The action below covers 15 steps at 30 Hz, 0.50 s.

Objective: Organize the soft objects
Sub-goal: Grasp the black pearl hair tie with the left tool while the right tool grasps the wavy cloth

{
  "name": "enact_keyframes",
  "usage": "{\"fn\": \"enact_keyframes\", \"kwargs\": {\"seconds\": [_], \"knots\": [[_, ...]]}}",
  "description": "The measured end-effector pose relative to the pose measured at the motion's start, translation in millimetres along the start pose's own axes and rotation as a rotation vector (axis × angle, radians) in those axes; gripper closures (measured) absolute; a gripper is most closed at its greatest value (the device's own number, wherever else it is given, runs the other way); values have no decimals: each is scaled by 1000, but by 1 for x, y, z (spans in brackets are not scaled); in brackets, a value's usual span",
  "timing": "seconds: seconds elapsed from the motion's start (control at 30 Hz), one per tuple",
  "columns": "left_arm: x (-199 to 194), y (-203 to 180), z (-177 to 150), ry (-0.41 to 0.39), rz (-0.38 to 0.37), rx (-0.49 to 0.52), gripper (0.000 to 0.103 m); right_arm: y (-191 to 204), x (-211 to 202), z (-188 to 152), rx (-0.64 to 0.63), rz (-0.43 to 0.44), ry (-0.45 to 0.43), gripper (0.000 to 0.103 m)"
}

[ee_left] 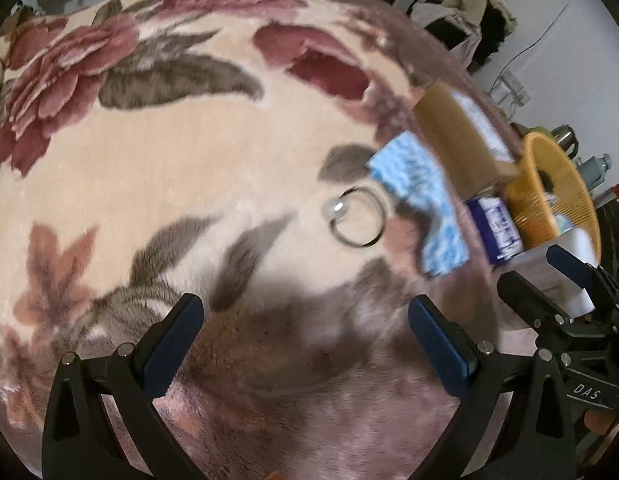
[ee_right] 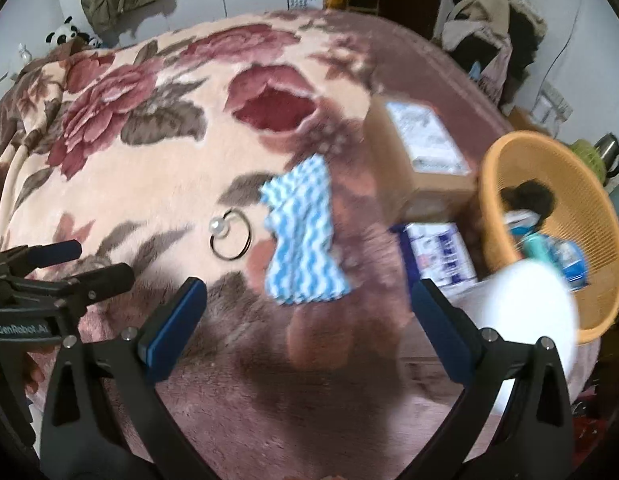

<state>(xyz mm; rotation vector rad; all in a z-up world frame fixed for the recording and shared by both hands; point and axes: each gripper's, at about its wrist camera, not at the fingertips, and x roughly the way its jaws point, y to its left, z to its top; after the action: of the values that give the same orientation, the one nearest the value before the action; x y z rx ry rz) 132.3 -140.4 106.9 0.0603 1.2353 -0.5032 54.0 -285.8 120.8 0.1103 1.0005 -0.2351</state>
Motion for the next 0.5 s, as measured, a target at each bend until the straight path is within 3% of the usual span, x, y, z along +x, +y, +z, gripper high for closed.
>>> {"fn": "enact_keyframes", "kwargs": {"seconds": [0.27, 0.47, 0.5], "knots": [[43, 20, -1, 37, -8, -55, 1, -1, 53, 8, 51, 33, 70, 1], [52, 14, 15, 14, -34, -22, 1, -13, 83, 30, 117, 27, 77, 2], [53, 12, 18, 12, -37, -15, 2, -14, 87, 32, 123, 27, 81, 6]]}}
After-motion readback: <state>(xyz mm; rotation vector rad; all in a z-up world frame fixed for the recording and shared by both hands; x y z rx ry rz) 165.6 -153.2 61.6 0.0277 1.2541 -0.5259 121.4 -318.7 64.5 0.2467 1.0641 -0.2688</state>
